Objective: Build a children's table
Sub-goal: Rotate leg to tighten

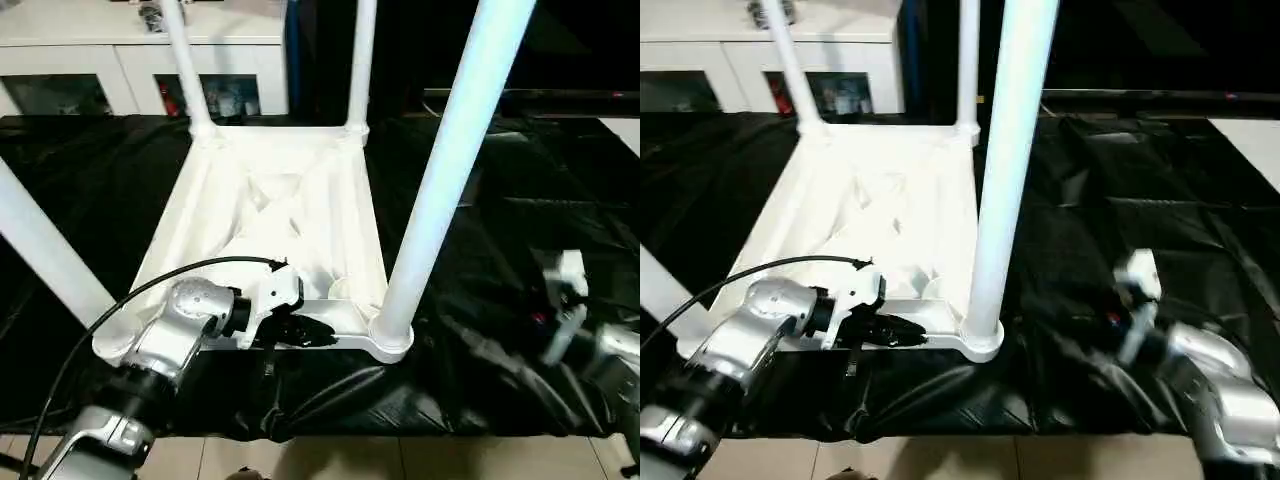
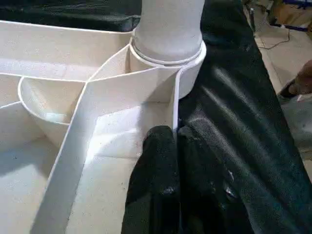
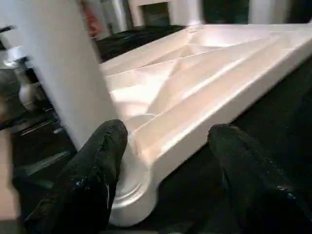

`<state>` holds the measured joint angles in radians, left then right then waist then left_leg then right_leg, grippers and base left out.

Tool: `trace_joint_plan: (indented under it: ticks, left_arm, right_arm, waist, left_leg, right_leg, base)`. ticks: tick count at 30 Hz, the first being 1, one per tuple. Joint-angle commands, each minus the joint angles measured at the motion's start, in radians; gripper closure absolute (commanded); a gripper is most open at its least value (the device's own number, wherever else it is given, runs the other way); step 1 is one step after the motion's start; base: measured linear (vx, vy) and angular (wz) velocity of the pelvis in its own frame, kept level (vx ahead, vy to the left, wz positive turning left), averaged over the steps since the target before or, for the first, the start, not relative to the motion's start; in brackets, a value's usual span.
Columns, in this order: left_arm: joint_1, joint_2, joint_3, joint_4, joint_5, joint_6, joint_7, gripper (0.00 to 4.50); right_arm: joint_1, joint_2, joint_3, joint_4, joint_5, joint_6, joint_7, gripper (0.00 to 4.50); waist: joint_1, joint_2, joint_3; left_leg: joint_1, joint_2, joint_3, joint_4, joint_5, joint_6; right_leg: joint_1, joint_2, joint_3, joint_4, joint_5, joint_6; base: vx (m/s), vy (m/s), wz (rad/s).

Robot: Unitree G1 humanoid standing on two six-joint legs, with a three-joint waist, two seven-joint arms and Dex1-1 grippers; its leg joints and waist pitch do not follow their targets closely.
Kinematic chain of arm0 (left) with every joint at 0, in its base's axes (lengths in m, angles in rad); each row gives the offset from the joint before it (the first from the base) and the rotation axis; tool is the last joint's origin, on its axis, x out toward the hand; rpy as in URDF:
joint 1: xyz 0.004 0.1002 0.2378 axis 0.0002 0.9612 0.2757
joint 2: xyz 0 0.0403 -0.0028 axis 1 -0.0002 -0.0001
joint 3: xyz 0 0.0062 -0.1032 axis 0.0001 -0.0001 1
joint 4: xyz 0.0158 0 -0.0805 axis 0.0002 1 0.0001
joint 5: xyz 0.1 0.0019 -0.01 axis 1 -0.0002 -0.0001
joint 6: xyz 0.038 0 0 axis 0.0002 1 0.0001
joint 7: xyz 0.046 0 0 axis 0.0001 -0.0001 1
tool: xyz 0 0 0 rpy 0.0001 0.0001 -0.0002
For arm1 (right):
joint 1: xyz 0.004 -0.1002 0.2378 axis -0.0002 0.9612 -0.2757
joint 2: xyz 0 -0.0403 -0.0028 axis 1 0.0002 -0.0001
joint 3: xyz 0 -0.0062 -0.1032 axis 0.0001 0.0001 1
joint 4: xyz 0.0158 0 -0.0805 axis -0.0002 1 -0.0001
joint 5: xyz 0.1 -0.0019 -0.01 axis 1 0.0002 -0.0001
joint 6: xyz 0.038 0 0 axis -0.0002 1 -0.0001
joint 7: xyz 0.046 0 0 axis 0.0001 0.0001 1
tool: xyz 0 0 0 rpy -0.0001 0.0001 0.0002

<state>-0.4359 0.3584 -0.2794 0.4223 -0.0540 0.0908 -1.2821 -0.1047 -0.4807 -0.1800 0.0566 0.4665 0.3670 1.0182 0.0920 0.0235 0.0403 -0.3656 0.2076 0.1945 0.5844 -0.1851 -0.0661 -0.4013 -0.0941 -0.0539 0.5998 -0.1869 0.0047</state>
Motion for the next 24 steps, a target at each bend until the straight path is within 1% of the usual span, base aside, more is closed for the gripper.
trace_joint_plan:
  ticks: [1, 2, 3, 4, 5, 6, 7, 8, 9, 10, 11, 12, 13, 14, 15, 16, 17, 18, 19, 20, 21, 23, 24]
  left_arm:
    - [0.018, -0.006, 0.036, -0.055, -0.056, 0.02, 0.026, 4.06]
    - [0.029, -0.005, 0.045, -0.081, -0.063, 0.024, 0.037, 3.92]
    - [0.043, -0.013, 0.078, -0.117, -0.085, 0.024, 0.069, 3.82]
    - [0.057, -0.043, 0.156, -0.16, -0.095, -0.014, 0.203, 3.73]
    - [0.061, -0.057, 0.196, -0.178, -0.095, -0.004, 0.276, 3.64]
    - [0.064, -0.064, 0.218, -0.189, -0.092, 0.009, 0.319, 3.56]
    - [0.073, -0.076, 0.258, -0.208, -0.082, 0.021, 0.396, 3.49]
    - [0.084, -0.088, 0.296, -0.225, -0.063, 0.034, 0.479, 3.49]
    - [0.097, -0.094, 0.323, -0.248, -0.037, 0.07, 0.544, 3.31]
    - [0.114, -0.101, 0.347, -0.277, -0.01, 0.12, 0.602, 3.2]
    - [0.133, -0.106, 0.368, -0.311, 0.015, 0.175, 0.657, 3.11]
    - [0.143, -0.118, 0.386, -0.328, 0.008, 0.187, 0.682, 3.03]
    - [0.155, -0.143, 0.423, -0.343, -0.009, 0.179, 0.729, 3.03]
    - [0.175, -0.164, 0.451, -0.369, -0.018, 0.182, 0.776, 2.86]
    - [0.202, -0.181, 0.467, -0.401, -0.028, 0.166, 0.797, 2.86]
    - [0.267, -0.219, 0.475, -0.464, -0.017, 0.135, 0.865, 2.81]
    - [0.27, -0.221, 0.475, -0.467, -0.017, 0.135, 0.868, 2.81]
    - [0.307, -0.236, 0.461, -0.494, 0.0, 0.13, 0.896, 2.81]
    - [0.344, -0.243, 0.438, -0.507, 0.035, 0.117, 0.921, 2.81]
    - [0.355, -0.245, 0.428, -0.514, 0.047, 0.119, 0.929, 2.81]
    - [0.387, -0.258, 0.413, -0.526, 0.068, 0.118, 0.956, 2.81]
    - [0.4, -0.278, 0.418, -0.524, 0.071, 0.105, 0.981, 2.81]
    - [0.398, -0.278, 0.407, -0.521, 0.085, 0.104, 0.991, 2.81]
  right_arm:
    - [-0.041, 0.026, -0.011, 0.046, -0.06, -0.012, -0.123, 1.39]
    - [-0.064, 0.045, -0.02, 0.072, -0.088, -0.024, -0.196, 1.39]
    - [-0.095, 0.066, -0.042, 0.109, -0.12, -0.013, -0.31, 1.14]
    - [-0.125, 0.097, -0.079, 0.133, -0.145, -0.013, -0.461, 1.07]
    - [-0.126, 0.109, -0.091, 0.123, -0.149, -0.011, -0.502, 1.04]
    - [-0.123, 0.116, -0.096, 0.113, -0.149, -0.013, -0.518, 0.94]
    - [-0.114, 0.125, -0.092, 0.09, -0.171, -0.034, -0.542, 0.8]
    - [-0.102, 0.134, -0.086, 0.065, -0.2, -0.062, -0.564, 0.8]
    - [-0.092, 0.144, -0.085, 0.044, -0.216, -0.067, -0.588, 0.62]
    - [-0.082, 0.163, -0.091, 0.022, -0.211, -0.074, -0.598, 0.56]
    - [-0.074, 0.186, -0.099, 0.005, -0.205, -0.082, -0.608, 0.48]
    - [-0.066, 0.189, -0.092, -0.004, -0.228, -0.082, -0.627, 0.37]
    - [-0.055, 0.196, -0.082, -0.012, -0.256, -0.088, -0.651, 0.37]
    - [-0.047, 0.206, -0.067, -0.013, -0.279, -0.097, -0.683, 0.19]
    - [-0.039, 0.216, -0.045, -0.017, -0.308, -0.078, -0.723, 0.19]
    - [-0.018, 0.247, -0.004, -0.032, -0.272, 0.0, -0.734, 0.13]
    - [-0.016, 0.248, -0.002, -0.033, -0.271, 0.001, -0.733, 0.13]
    - [0.005, 0.259, 0.027, -0.042, -0.282, -0.026, -0.726, 0.13]
    - [0.021, 0.277, 0.04, -0.04, -0.294, -0.048, -0.739, 0.13]
    - [0.026, 0.284, 0.042, -0.04, -0.303, -0.057, -0.745, 0.13]
    - [0.041, 0.308, 0.047, -0.041, -0.325, -0.089, -0.763, 0.13]
    - [0.051, 0.329, 0.051, -0.044, -0.334, -0.123, -0.769, 0.13]
    - [0.052, 0.339, 0.056, -0.043, -0.338, -0.142, -0.777, 0.13]
  waist:
    - [0.003, -0.022, -0.051]
    - [-0.005, -0.018, -0.052]
    - [-0.004, -0.017, -0.055]
    - [-0.004, -0.014, -0.054]
    - [-0.004, -0.014, -0.054]
    - [-0.007, -0.02, -0.056]
    - [-0.002, -0.016, -0.056]
    - [-0.003, -0.027, -0.056]
    - [-0.003, -0.023, -0.057]
    - [-0.005, -0.034, -0.058]
    - [-0.004, -0.039, -0.057]
    - [-0.004, -0.031, -0.057]
    - [-0.007, -0.039, -0.057]
    - [-0.004, -0.037, -0.056]
    - [-0.004, -0.035, -0.054]
    - [-0.007, -0.049, -0.053]
    - [-0.007, -0.049, -0.052]
    - [-0.004, -0.042, -0.05]
    - [-0.005, -0.056, -0.046]
    - [-0.004, -0.054, -0.044]
    - [-0.003, -0.053, -0.044]
    - [-0.005, -0.058, -0.041]
    - [-0.002, -0.058, -0.039]
  left_leg:
    - [0.008, 0.024, -0.012, -0.077, -0.23, 0.017]
    - [0.001, 0.018, -0.013, -0.077, -0.214, 0.011]
    - [0.007, 0.021, -0.012, -0.076, -0.198, 0.003]
    - [0.011, 0.018, -0.008, -0.072, -0.202, 0.002]
    - [0.012, 0.02, -0.007, -0.071, -0.201, -0.003]
    - [0.007, 0.018, -0.007, -0.067, -0.195, 0.0]
    - [0.008, 0.016, -0.006, -0.066, -0.189, 0.012]
    - [0.007, 0.016, -0.004, -0.065, -0.184, 0.02]
    - [0.003, 0.015, -0.006, -0.064, -0.164, 0.024]
    - [0.002, 0.018, -0.005, -0.064, -0.144, 0.034]
    - [0.001, 0.018, -0.005, -0.063, -0.138, 0.042]
    - [0.0, 0.017, -0.007, -0.064, -0.128, 0.052]
    - [0.001, 0.017, -0.005, -0.063, -0.119, 0.051]
    - [0.001, 0.016, -0.005, -0.063, -0.114, 0.049]
    - [0.001, 0.019, -0.006, -0.065, -0.116, 0.043]
    - [0.001, 0.017, -0.004, -0.065, -0.124, 0.045]
    - [-0.002, 0.019, -0.006, -0.067, -0.135, 0.046]
    - [0.004, 0.021, -0.005, -0.069, -0.169, 0.041]
    - [0.001, 0.024, -0.007, -0.073, -0.204, 0.035]
    - [0.001, 0.024, -0.007, -0.076, -0.221, 0.03]
    - [0.008, 0.024, -0.009, -0.079, -0.26, 0.011]
    - [0.007, 0.025, -0.009, -0.082, -0.275, 0.003]
    - [0.012, 0.023, -0.009, -0.083, -0.305, -0.006]
  right_leg:
    - [0.04, -0.047, 0.031, -0.078, -0.3, -0.176]
    - [0.043, -0.046, 0.028, -0.073, -0.294, -0.18]
    - [0.039, -0.047, 0.03, -0.072, -0.269, -0.189]
    - [0.034, -0.042, 0.031, -0.074, -0.259, -0.195]
    - [0.033, -0.041, 0.032, -0.072, -0.242, -0.199]
    - [0.04, -0.039, 0.03, -0.067, -0.203, -0.202]
    - [0.04, -0.037, 0.03, -0.067, -0.204, -0.188]
    - [0.04, -0.035, 0.03, -0.069, -0.2, -0.18]
    - [0.044, -0.034, 0.03, -0.064, -0.173, -0.17]
    - [0.046, -0.033, 0.031, -0.059, -0.146, -0.163]
    - [0.045, -0.034, 0.031, -0.059, -0.144, -0.16]
    - [0.045, -0.034, 0.03, -0.058, -0.147, -0.158]
    - [0.043, -0.031, 0.03, -0.06, -0.149, -0.159]
    - [0.044, -0.032, 0.031, -0.061, -0.147, -0.163]
    - [0.041, -0.032, 0.031, -0.061, -0.14, -0.171]
    - [0.042, -0.028, 0.03, -0.064, -0.144, -0.169]
    - [0.044, -0.031, 0.031, -0.062, -0.152, -0.167]
    - [0.037, -0.031, 0.032, -0.07, -0.189, -0.153]
    - [0.035, -0.031, 0.032, -0.075, -0.221, -0.134]
    - [0.034, -0.033, 0.032, -0.077, -0.245, -0.122]
    - [0.027, -0.03, 0.034, -0.083, -0.292, -0.093]
    - [0.024, -0.029, 0.036, -0.086, -0.298, -0.084]
    - [0.019, -0.029, 0.039, -0.089, -0.329, -0.067]
  base:
    - [0.0, 0.0, 0.0]
    - [0.0, 0.0, 0.0]
    - [0.0, 0.0, 0.0]
    - [0.0, 0.0, 0.0]
    - [0.0, 0.0, 0.0]
    - [0.0, 0.0, 0.0]
    - [0.0, 0.0, 0.0]
    - [0.0, 0.0, 0.0]
    - [0.0, 0.0, 0.0]
    - [0.0, 0.0, 0.0]
    - [0.0, 0.0, 0.0]
    - [0.0, 0.0, 0.0]
    - [0.0, 0.0, 0.0]
    - [0.0, 0.0, 0.0]
    - [0.0, 0.0, 0.0]
    - [0.0, 0.0, 0.0]
    - [0.0, 0.0, 0.0]
    - [0.0, 0.0, 0.0]
    - [0.0, 0.0, 0.0]
    - [0.0, 0.0, 0.0]
    - [0.0, 0.0, 0.0]
    - [0.0, 0.0, 0.0]
    - [0.0, 0.0, 0.0]
